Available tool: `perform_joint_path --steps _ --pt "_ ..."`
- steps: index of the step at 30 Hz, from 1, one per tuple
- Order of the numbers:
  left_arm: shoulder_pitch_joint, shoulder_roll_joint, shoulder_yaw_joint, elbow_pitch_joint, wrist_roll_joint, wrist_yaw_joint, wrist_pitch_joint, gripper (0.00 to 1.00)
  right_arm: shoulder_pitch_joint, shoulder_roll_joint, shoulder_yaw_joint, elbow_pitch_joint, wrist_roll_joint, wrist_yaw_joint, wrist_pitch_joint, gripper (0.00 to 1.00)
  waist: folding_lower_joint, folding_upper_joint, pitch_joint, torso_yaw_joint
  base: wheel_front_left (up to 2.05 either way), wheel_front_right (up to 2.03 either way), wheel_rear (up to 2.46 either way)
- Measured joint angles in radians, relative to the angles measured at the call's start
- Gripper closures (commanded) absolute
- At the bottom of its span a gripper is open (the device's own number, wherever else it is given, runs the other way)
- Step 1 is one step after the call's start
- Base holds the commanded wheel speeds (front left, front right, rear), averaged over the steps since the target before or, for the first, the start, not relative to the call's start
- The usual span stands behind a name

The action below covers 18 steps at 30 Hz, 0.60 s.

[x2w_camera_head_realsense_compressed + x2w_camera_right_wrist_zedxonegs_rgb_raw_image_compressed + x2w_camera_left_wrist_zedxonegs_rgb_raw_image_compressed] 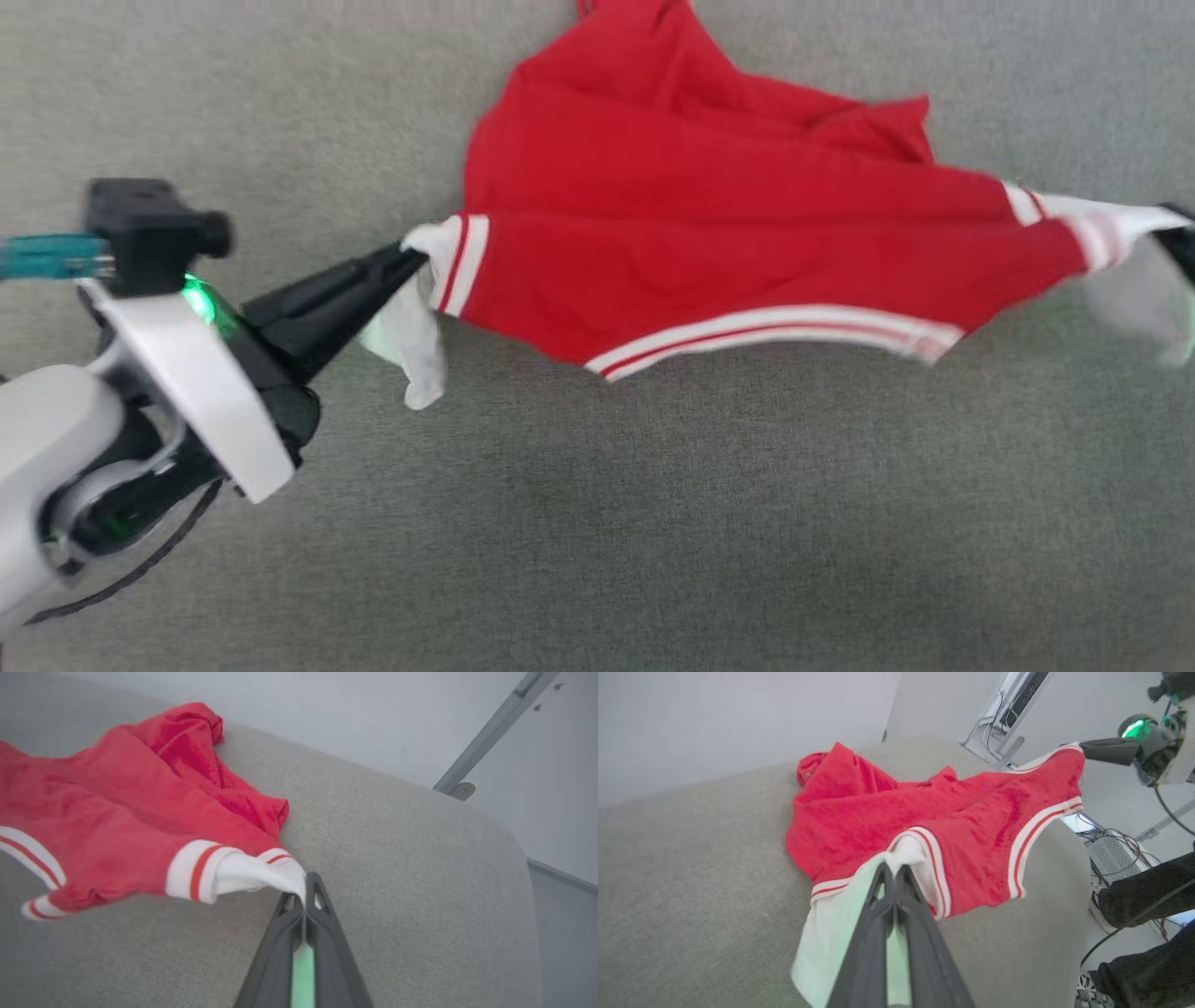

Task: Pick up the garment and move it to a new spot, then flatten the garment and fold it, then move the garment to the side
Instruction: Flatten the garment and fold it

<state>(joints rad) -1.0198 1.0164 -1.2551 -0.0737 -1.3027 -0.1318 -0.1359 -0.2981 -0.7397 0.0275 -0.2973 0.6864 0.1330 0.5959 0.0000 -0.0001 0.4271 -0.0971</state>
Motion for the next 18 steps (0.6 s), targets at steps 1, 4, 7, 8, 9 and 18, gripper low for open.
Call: perform_joint_path --steps 1,4,7,8,9,18 --pt "0.0 0.016 0.004 -0.022 -0.022 0.0 -0.024 1.0 0.021 0.0 -0.034 -0.025 0.022 -0.001 0.003 1.0 0.0 0.0 -0.012 0.003 0.0 0.0 0.0" --pt "-0.001 0.044 0.029 -0.105 -0.093 0.0 -0.078 1.0 0.069 0.006 -0.143 -0.084 0.081 -0.001 0.013 1.0 0.0 0.0001 -0.037 0.016 0.0 0.0 0.0" --pt "-0.004 0.057 0.072 -0.178 -0.158 0.0 -0.108 1.0 0.087 0.026 -0.24 -0.125 0.141 -0.002 0.011 1.0 -0.0001 0.0001 -0.046 0.036 0.0 0.0 0.0" --pt "-0.006 0.06 0.082 -0.189 -0.177 0.0 -0.113 1.0 0.087 0.036 -0.26 -0.13 0.154 -0.002 0.01 1.0 0.0 0.0001 -0.046 0.042 0.0 0.0 0.0" --pt "-0.009 0.062 0.091 -0.191 -0.186 0.0 -0.115 1.0 0.086 0.04 -0.27 -0.127 0.159 -0.002 0.01 1.0 -0.0001 0.0001 -0.044 0.047 0.0 0.0 0.0" --pt "-0.232 -0.141 0.185 0.183 -0.28 0.001 -0.058 1.0 -0.408 0.173 -0.087 0.181 0.08 -0.002 -0.038 1.0 0.0 0.0 0.047 0.068 0.0 0.0 0.0"
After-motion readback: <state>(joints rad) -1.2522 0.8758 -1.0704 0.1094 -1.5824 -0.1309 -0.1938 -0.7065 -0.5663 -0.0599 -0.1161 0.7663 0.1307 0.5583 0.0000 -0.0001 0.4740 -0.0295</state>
